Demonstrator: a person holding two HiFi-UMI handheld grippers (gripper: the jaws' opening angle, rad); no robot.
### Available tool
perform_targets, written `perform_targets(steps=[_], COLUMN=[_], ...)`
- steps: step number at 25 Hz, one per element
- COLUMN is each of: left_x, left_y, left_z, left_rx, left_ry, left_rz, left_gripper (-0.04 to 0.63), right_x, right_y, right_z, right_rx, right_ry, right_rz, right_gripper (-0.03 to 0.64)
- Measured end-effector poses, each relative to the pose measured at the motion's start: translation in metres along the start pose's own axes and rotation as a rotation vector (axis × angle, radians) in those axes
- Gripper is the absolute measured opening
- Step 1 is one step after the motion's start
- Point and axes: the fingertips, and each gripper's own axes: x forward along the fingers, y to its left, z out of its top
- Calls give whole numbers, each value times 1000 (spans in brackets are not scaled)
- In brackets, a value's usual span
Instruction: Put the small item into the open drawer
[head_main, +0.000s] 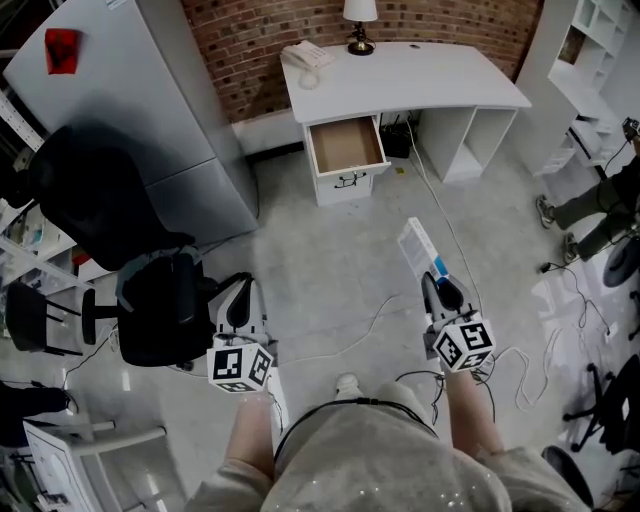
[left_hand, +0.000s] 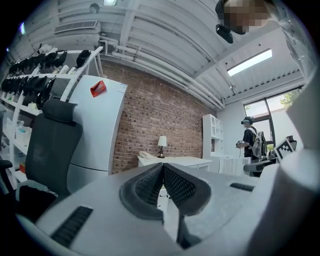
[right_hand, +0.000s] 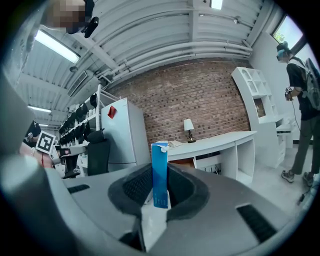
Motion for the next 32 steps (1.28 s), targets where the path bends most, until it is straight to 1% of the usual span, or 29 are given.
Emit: perform_targets(steps=[3,8,13,17,19,23,28,32], left_x=[5,11,20,36,48,82,133,184], left_y=[6,13,22,20,22,40,57,62], left_z=[-2,-5,-3,-2,-1,3,-7,-17], left_rx=[-2,-18,-21,48,49,26,21,-5], left_ry=[5,16,7,25,20,-3,20,38], left_rz=[-8,-12,-18,-59,-65,-40,-47,-45], left_gripper=[6,5,5,5,6,5,5,6], right_x=[6,11,28,46,60,102,151,185], right_y=[0,0,-4,-2,-4,-13,-33,-52], right_z=[0,0,4,9,12,15,21,19], right_rx=[13,11,32,16,10,7,20,17], right_ry=[-5,20,6,15,17,16,11,49], right_rz=[-9,-14,-17,2,15,33,23,35], right_gripper=[72,73,73,74,74,74,74,74])
